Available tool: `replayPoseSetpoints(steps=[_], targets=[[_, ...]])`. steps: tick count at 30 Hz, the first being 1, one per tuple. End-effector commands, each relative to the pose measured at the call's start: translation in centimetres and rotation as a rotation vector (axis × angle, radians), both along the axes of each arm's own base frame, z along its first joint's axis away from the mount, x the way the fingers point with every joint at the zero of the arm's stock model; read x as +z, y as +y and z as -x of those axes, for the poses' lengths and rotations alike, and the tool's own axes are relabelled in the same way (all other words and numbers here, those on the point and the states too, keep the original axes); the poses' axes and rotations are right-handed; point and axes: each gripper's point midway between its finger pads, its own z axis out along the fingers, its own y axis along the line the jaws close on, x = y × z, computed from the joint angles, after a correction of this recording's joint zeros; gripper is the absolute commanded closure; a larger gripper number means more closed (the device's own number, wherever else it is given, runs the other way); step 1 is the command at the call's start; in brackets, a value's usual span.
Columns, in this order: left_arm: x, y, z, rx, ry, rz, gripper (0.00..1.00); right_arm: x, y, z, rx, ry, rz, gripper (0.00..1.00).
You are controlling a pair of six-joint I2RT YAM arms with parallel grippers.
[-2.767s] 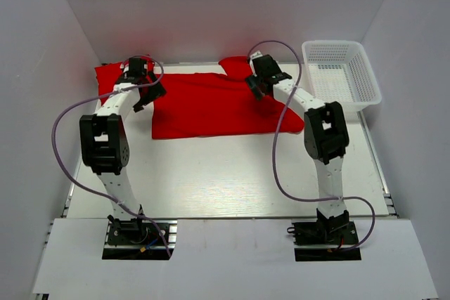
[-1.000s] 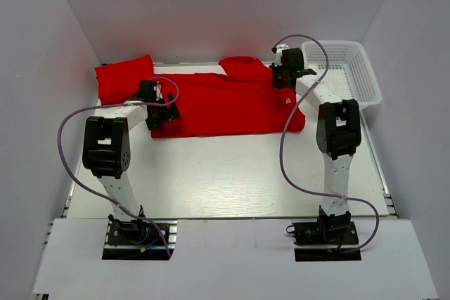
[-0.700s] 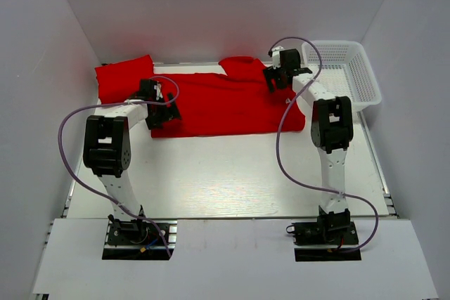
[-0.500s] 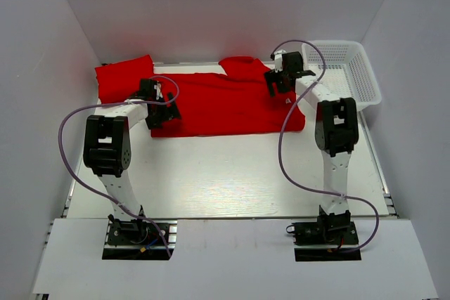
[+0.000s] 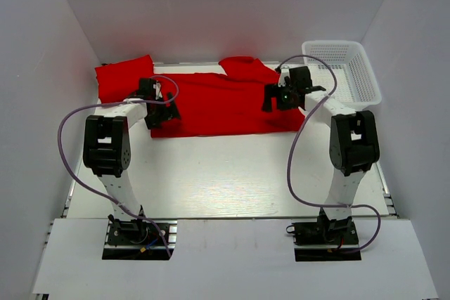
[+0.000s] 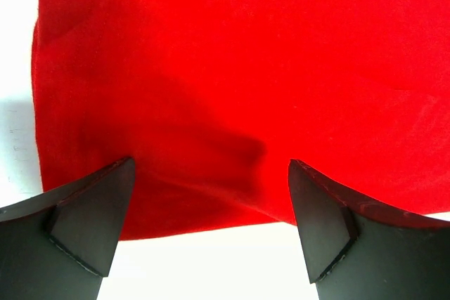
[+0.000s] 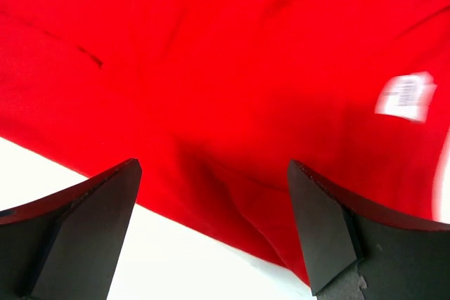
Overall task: Fold and stack the t-shirts
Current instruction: Fold the flattened tshirt in 1/3 of the way
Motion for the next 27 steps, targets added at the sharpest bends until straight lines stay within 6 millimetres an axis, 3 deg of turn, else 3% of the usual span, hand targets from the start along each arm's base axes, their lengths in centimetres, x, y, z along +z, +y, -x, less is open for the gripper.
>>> replayPoseSetpoints(steps=[1, 5, 9, 10, 11, 12, 13, 14, 15, 16, 17, 18, 19, 21, 22, 25, 27], targets=[[2.0, -0.4, -1.7, -0.025, -0.05, 0.033, 0.0, -2.2, 1.5, 0.7, 0.022, 0.091, -0.103, 0.1], [0.8, -1.1, -2.5, -0.047, -0.042, 0.067, 0.0, -4.1, 0.5, 0.3, -0.041, 0.139, -0.107, 0.1], [-1.4, -1.3, -1.0, -0.052, 0.033, 0.077, 0.0, -5.4, -0.3, 1.5, -0.083, 0.195, -0.117, 0.1], [-2.5, -1.2, 0.2, -0.05, 0.068, 0.076, 0.0, -5.7, -0.6, 1.9, -0.099, 0.21, -0.118, 0.1], [-3.4, -1.2, 1.2, -0.049, 0.097, 0.075, 0.0, -7.5, -1.3, 4.0, -0.127, 0.276, -0.114, 0.1], [-3.6, -1.1, 2.1, -0.049, 0.111, 0.075, 0.0, -6.7, -1.4, 4.6, -0.135, 0.273, -0.125, 0.1], [-4.3, -1.0, 4.3, -0.035, 0.16, 0.079, 0.0, -6.9, -1.4, 5.5, -0.137, 0.291, -0.138, 0.1], [-4.4, -1.2, 5.4, -0.03, 0.177, 0.091, 0.0, -8.2, -1.8, 8.7, -0.157, 0.361, -0.137, 0.1], [-5.6, -1.3, 8.5, -0.035, 0.25, 0.087, 0.0, -7.5, -2.0, 9.6, -0.168, 0.352, -0.138, 0.1], [-4.7, -1.2, 9.4, -0.019, 0.243, 0.085, 0.0, -8.8, -2.5, 13.3, -0.187, 0.419, -0.129, 0.1], [-4.6, -1.1, 10.7, -0.008, 0.26, 0.088, 0.0, -7.9, -2.3, 13.2, -0.178, 0.401, -0.143, 0.1], [-5.2, -1.0, 13.2, -0.006, 0.304, 0.086, 0.0, -8.9, -2.7, 15.7, -0.18, 0.45, -0.132, 0.1], [-4.9, -0.9, 13.9, -0.006, 0.299, 0.086, 0.0, -7.8, -2.7, 17.5, -0.171, 0.441, -0.148, 0.1], [-3.2, -1.1, 15.5, -0.014, 0.282, 0.103, 0.0, -8.4, -2.4, 21.0, -0.139, 0.516, -0.165, 0.1], [-2.5, -1.0, 16.2, -0.013, 0.292, 0.102, 0.0, -7.7, -2.5, 22.2, -0.129, 0.504, -0.177, 0.1], [-0.4, -0.7, 17.8, -0.012, 0.283, 0.076, 0.0, -6.2, -2.2, 23.6, -0.077, 0.495, -0.197, 0.1], [1.5, -0.3, 16.6, -0.001, 0.226, 0.052, 0.0, -5.0, -2.4, 22.3, -0.057, 0.428, -0.177, 0.1]])
